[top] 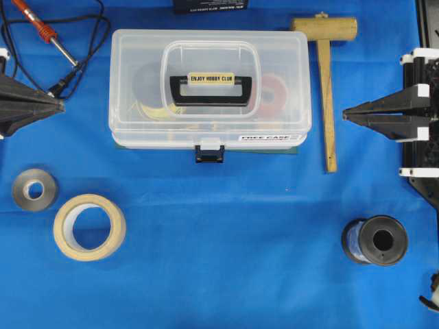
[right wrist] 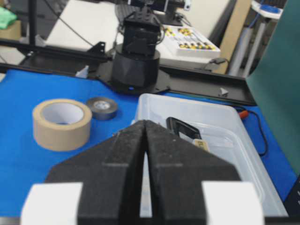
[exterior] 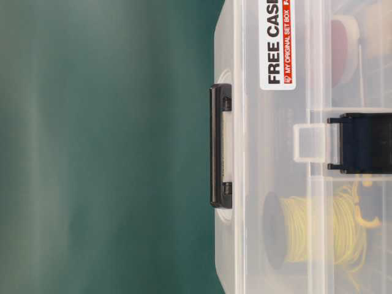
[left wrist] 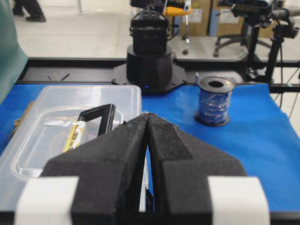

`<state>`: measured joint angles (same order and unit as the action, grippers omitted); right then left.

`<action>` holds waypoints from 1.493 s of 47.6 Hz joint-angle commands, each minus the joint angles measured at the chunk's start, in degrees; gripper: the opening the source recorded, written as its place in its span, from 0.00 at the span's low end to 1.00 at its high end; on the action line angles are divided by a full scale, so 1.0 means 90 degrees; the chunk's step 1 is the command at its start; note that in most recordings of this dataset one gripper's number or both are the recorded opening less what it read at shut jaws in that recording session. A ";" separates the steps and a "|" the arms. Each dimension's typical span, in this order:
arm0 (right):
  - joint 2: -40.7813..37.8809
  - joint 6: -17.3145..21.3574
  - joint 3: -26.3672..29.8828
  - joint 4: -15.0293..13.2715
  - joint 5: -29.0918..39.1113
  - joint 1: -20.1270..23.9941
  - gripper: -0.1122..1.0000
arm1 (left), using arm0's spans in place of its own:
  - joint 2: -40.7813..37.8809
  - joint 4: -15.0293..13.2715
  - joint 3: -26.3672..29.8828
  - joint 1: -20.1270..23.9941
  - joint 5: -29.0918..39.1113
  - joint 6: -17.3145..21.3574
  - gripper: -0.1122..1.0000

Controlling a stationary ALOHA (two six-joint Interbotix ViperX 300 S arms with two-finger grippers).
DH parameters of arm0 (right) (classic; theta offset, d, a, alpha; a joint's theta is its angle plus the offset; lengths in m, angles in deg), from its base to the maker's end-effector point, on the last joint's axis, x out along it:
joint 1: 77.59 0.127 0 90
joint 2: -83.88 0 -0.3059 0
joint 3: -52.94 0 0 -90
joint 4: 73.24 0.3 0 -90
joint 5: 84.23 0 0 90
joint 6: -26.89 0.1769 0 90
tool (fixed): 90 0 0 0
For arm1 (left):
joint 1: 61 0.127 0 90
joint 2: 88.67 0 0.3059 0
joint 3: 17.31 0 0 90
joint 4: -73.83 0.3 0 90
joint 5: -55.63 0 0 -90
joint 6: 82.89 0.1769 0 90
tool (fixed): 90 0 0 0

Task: Open the tool box with both arms.
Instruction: 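Move both grippers to the left and right sides of the clear lid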

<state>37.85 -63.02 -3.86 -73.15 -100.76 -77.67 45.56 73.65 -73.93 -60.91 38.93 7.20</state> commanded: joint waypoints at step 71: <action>-0.1875 0.0342 0.0322 0.0059 0.3018 -0.1621 0.86 | -0.1777 -0.0186 -0.0420 0.1768 0.1133 0.0508 0.92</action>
<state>22.56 -59.86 -2.20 -72.27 -71.75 -91.74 31.06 71.98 -78.85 -45.35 50.97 11.15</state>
